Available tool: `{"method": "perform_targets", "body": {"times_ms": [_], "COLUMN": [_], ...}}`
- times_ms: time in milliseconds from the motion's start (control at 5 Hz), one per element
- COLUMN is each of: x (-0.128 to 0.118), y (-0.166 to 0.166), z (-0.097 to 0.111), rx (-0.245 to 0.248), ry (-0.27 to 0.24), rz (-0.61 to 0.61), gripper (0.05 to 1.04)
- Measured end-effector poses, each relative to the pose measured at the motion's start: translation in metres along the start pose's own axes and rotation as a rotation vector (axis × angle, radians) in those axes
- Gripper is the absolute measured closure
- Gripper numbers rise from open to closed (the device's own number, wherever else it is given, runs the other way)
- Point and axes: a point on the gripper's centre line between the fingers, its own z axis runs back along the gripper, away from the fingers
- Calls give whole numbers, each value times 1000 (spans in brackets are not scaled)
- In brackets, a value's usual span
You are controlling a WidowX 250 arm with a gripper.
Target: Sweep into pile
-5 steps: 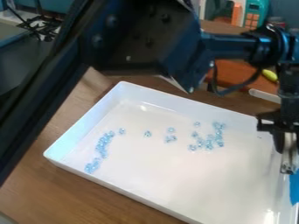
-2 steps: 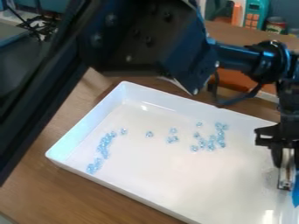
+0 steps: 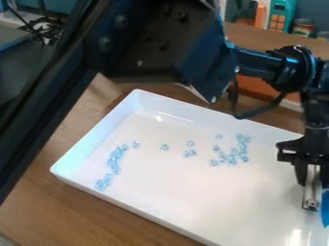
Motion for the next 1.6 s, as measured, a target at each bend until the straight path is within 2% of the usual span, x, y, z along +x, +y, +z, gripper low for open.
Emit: {"method": "perform_targets", "body": {"times_ms": [200, 600, 1000, 1200, 1600], "x": [8, 16, 14, 13, 10], "y": [26, 66, 116, 135, 162], "z": [1, 8, 21, 29, 31], "rx": [2, 32, 50, 46, 68], "ry": [19, 26, 5, -17, -78], "rz": [57, 105, 152, 184, 271], "gripper": [704, 704, 704, 704, 704]}}
